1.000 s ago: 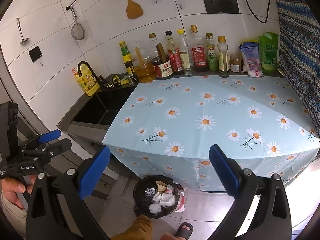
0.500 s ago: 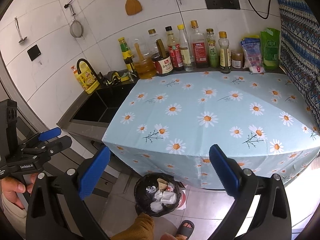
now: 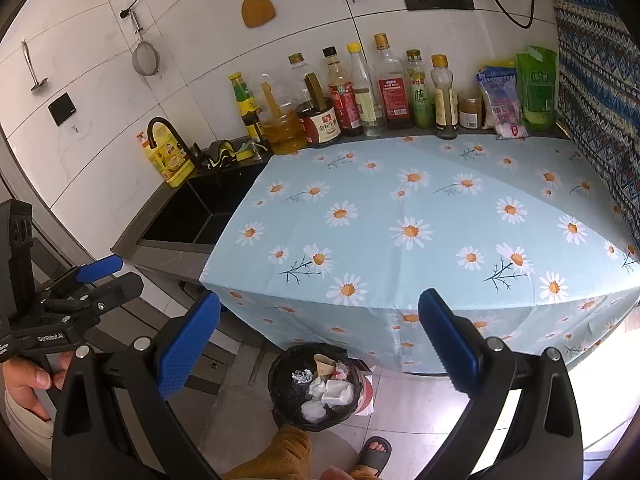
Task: Collect trash
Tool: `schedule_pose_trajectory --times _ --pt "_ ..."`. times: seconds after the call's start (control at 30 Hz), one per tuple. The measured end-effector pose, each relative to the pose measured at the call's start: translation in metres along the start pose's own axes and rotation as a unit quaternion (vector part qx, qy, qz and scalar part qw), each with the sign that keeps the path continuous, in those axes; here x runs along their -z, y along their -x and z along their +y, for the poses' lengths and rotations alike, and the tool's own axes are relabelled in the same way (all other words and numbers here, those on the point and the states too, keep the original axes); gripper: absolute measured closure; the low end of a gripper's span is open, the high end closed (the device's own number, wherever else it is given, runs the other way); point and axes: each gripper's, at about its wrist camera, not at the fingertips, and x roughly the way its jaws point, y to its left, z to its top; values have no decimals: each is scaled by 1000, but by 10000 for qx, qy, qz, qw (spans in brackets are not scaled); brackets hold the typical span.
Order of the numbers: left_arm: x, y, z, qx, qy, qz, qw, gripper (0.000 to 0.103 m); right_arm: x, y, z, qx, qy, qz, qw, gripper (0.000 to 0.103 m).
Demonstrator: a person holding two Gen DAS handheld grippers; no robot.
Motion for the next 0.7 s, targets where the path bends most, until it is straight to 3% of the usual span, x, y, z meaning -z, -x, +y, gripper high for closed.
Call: schedule_pose_trajectory --times 0.7 --pt "2 -2 -10 48 -214 -21 9998 7 4 0 0 47 -67 24 10000 5"
